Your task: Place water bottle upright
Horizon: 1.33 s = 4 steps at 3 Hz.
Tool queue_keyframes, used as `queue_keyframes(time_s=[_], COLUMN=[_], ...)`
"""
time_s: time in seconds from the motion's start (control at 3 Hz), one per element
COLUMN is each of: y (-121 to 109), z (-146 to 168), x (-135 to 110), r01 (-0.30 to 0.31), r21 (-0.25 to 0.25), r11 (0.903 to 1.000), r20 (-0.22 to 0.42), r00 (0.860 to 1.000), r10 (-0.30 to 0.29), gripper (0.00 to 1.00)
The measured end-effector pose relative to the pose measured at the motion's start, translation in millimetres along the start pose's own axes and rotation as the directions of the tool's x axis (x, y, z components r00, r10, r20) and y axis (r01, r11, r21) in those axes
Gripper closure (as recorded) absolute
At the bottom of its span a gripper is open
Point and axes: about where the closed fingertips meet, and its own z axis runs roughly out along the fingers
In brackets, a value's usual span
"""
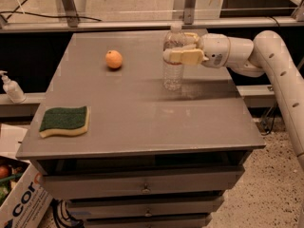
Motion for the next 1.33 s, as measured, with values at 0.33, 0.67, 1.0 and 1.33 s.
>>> queue_keyframes(time_s=[0.33, 0.67, 1.0, 1.33], y=[2.5, 3.1, -0.2, -0.1], z=[-4.4, -12.3, -40.8, -87.8], x=[3.8, 5.1, 3.7, -2.1], r01=[-0.008, -0.012, -0.007, 0.007], r21=[0.001, 0.012, 0.059, 0.132], r11=[1.0, 0.9999, 0.9983, 0.9912], r20=[-0.019, -0.035, -0.069, -0.124], r00=[1.0, 0.999, 0.998, 0.992], r10=[0.008, 0.013, 0.011, 0.009], gripper=[0.0, 0.0, 0.0, 0.0])
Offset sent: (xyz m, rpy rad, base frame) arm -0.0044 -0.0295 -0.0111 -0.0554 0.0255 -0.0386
